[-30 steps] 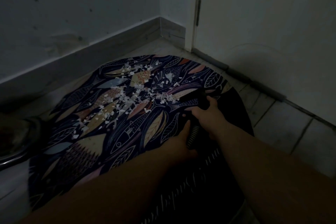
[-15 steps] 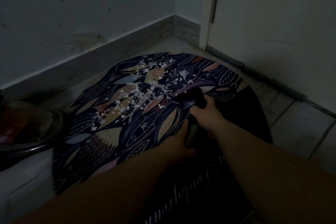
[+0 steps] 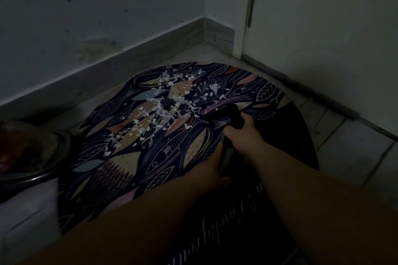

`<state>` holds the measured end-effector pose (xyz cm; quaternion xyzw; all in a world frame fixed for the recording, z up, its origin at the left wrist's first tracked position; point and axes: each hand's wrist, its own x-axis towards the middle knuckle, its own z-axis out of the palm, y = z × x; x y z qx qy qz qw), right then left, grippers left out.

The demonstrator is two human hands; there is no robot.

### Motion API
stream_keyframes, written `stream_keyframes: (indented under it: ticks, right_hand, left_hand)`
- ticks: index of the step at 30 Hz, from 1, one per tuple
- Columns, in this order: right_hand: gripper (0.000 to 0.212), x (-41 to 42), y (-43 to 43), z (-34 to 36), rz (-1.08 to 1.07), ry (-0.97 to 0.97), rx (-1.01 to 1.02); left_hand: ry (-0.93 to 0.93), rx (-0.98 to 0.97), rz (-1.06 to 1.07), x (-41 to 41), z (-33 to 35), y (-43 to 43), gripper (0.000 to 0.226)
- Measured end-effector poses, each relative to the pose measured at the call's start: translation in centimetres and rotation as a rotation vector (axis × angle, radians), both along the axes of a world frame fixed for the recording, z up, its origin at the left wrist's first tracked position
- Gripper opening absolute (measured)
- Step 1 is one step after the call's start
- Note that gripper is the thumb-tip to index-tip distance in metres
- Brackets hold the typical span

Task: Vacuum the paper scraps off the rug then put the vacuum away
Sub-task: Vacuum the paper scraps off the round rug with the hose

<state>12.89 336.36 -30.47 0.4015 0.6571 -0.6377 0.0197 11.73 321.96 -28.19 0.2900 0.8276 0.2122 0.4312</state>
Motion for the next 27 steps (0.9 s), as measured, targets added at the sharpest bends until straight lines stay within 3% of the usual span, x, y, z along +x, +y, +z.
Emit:
stream_keyframes:
  ticks: [13,27]
  right_hand:
    - [0.079,-0.8,2.7,-0.7,-0.134,0.034,-0.055]
    - [0.074,-2.4,2.0,-0.4,0.026,-0.006,-0.012]
  left_hand:
    - [0.031,-0.039,-0.059,-1.2,-0.6,3.5,0.092]
    - [0.007,-0.051,0.018,-2.1,-0.3,2.1,0.092]
